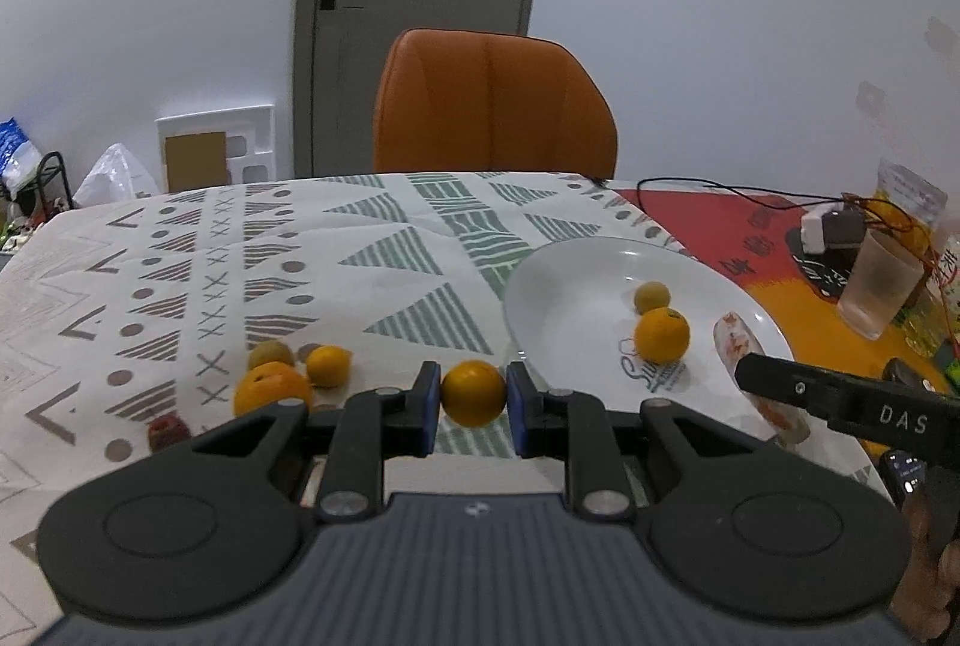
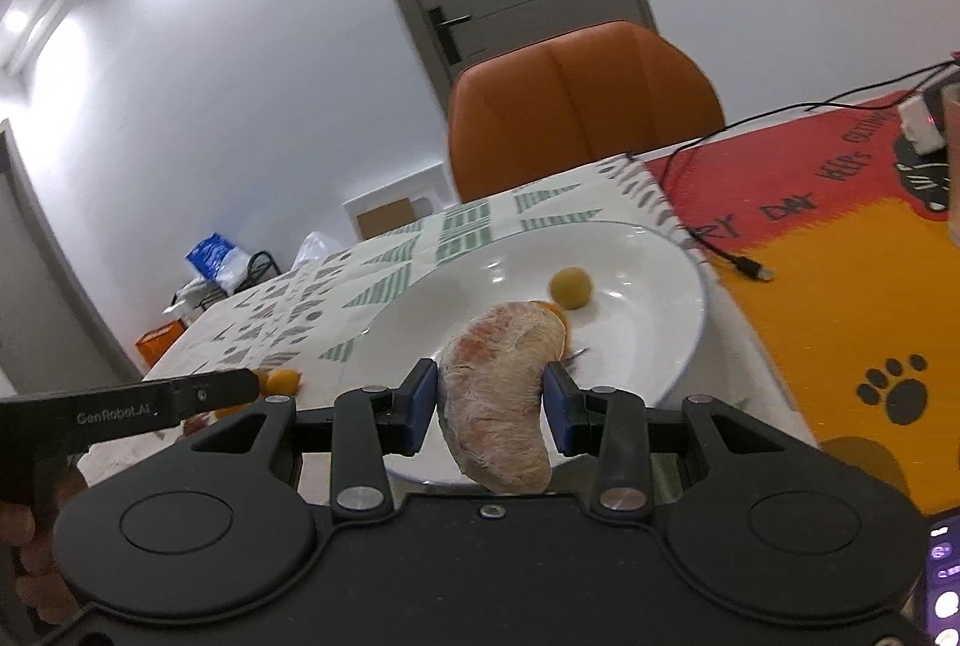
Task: Organize fruits
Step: 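Carry the tangerine and pomelo segment in both grippers over the white plate, then open both grippers to release the tangerine and pomelo segment onto the plate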
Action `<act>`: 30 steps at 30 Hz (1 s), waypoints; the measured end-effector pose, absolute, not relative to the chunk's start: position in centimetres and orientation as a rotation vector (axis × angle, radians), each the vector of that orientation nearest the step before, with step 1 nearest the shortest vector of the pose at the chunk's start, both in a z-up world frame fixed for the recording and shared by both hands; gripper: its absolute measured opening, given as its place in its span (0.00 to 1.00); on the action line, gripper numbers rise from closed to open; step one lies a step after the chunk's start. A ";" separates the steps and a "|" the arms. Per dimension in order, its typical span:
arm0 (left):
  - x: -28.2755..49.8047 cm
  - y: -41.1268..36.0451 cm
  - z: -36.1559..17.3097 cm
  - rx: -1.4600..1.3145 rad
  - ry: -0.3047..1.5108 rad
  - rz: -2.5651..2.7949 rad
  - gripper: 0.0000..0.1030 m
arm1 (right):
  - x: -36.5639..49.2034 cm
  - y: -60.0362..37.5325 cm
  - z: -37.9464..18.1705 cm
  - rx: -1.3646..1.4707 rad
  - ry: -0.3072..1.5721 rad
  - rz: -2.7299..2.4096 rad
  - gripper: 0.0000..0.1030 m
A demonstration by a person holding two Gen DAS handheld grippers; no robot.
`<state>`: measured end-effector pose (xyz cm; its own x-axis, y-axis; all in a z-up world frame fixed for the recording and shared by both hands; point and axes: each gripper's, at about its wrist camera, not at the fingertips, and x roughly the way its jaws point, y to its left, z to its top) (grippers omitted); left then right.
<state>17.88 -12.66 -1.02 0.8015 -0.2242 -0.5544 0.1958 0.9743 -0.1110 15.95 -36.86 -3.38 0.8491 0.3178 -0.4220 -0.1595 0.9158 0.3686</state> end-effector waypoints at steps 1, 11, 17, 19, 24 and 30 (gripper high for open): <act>18.0 -12.9 -1.0 -0.046 0.601 -0.230 0.21 | 16.1 -37.1 -3.4 0.334 0.498 0.247 0.35; 18.9 -15.0 -0.9 -0.020 0.592 -0.270 0.21 | 16.2 -38.3 -3.7 0.368 0.473 0.201 0.44; 19.2 -16.2 -0.8 -0.012 0.591 -0.297 0.21 | 15.5 -38.4 -3.4 0.362 0.475 0.207 0.48; 19.4 -16.6 -0.9 -0.011 0.592 -0.308 0.21 | 15.3 -38.5 -3.4 0.362 0.481 0.204 0.48; 19.5 -17.7 -0.8 0.004 0.593 -0.319 0.26 | 14.9 -38.7 -3.4 0.358 0.487 0.195 0.48; 19.3 -17.2 -0.9 0.015 0.602 -0.309 0.38 | 14.9 -38.4 -3.5 0.354 0.498 0.196 0.48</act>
<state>19.25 -17.25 -0.92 0.7800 -0.2815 -0.5589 0.2899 0.9540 -0.0759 14.86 -38.38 -3.51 0.8616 0.2680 -0.4310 -0.0976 0.9209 0.3774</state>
